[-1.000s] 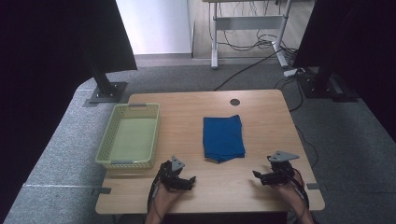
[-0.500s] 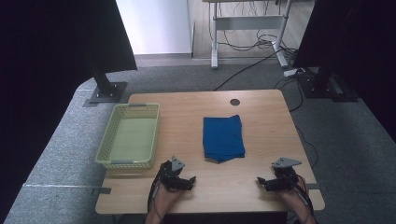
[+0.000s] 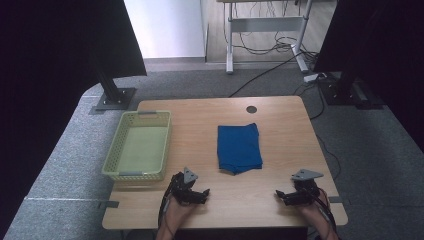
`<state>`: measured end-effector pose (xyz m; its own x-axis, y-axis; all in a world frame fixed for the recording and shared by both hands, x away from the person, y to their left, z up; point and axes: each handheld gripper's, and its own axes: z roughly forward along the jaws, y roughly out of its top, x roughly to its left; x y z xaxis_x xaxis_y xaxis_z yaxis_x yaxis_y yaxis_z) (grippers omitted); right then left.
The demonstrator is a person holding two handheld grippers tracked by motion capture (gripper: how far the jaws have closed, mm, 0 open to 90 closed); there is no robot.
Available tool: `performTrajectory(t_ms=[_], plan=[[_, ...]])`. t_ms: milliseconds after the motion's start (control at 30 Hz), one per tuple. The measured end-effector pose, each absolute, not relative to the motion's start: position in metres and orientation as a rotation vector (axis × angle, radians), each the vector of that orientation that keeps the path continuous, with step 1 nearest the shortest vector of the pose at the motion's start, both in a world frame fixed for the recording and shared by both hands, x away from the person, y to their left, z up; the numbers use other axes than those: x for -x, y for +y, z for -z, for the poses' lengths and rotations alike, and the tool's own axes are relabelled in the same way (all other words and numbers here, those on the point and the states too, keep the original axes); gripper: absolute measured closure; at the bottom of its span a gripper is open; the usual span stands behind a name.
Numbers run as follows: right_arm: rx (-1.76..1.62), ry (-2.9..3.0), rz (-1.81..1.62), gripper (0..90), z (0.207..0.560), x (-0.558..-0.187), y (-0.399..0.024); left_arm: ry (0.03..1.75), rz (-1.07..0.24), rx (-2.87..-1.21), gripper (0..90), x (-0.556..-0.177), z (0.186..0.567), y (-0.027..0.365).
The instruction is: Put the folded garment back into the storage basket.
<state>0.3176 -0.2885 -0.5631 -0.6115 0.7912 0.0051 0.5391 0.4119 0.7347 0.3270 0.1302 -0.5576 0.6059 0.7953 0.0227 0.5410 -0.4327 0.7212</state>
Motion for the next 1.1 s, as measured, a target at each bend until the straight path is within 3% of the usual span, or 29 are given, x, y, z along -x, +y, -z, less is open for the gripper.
performTrajectory(t_ms=[1100], plan=[[-1.149, 2.325, -1.024, 7.5, 0.563, -0.317, -0.289, 1.025, -0.449, -2.12, 5.6, -0.338, 0.541, 0.127]])
